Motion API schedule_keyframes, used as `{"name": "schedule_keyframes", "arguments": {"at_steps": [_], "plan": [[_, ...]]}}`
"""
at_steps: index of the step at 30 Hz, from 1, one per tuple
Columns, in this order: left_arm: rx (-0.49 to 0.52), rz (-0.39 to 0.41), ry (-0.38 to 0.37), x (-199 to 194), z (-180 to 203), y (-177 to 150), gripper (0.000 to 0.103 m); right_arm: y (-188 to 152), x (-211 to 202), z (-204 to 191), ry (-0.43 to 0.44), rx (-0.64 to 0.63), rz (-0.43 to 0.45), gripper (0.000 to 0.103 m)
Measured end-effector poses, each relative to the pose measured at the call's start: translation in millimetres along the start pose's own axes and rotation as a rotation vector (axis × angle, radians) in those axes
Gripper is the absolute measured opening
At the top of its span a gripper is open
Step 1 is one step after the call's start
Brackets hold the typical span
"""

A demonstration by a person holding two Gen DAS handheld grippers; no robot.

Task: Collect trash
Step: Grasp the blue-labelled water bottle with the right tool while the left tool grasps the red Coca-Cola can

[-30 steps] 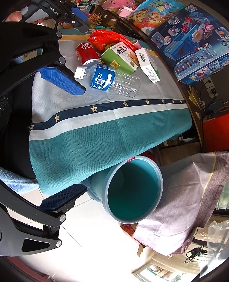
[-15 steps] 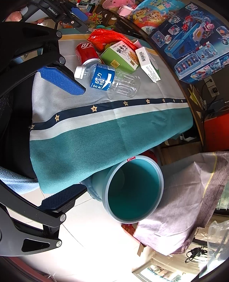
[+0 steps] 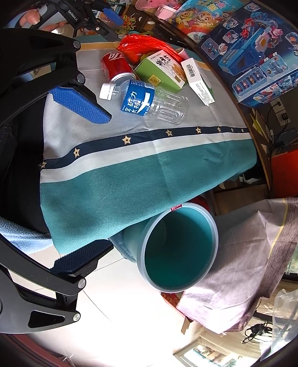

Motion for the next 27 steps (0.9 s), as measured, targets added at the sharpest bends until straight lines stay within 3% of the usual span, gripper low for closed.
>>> {"name": "schedule_keyframes", "arguments": {"at_steps": [8, 15, 21, 25, 27], "plan": [[0.24, -0.031, -0.064, 18.8, 24.1, -6.8, 0.099, 0.2, 14.9, -13.2, 0.013, -0.026, -0.031, 0.097], [0.305, -0.088, -0.149, 43.4, 44.5, -11.3, 0.092, 9.6, 33.3, -25.8, 0.043, -0.055, -0.069, 0.097], [0.311, -0.164, -0.189, 62.1, 33.9, -23.5, 0.09, 45.1, 40.7, -45.9, 0.14, -0.066, -0.051, 0.094], [0.245, -0.198, -0.232, 66.6, 18.6, -31.7, 0.089, 68.0, 57.5, -71.6, 0.216, -0.079, -0.08, 0.073], [0.214, -0.204, -0.254, 66.1, 14.4, -32.9, 0.083, 72.7, 71.0, -89.1, 0.249, -0.084, -0.116, 0.071]]}}
Point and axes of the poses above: each gripper's, at about its wrist camera, not at the fingertips, and x roughly the way its jaws point, z to its right, y to its top, the point moved 9 cm from there along x, roughly the way its jaws point, and after that the axes turned 7 degrees about -x, right-handed, at the moved point
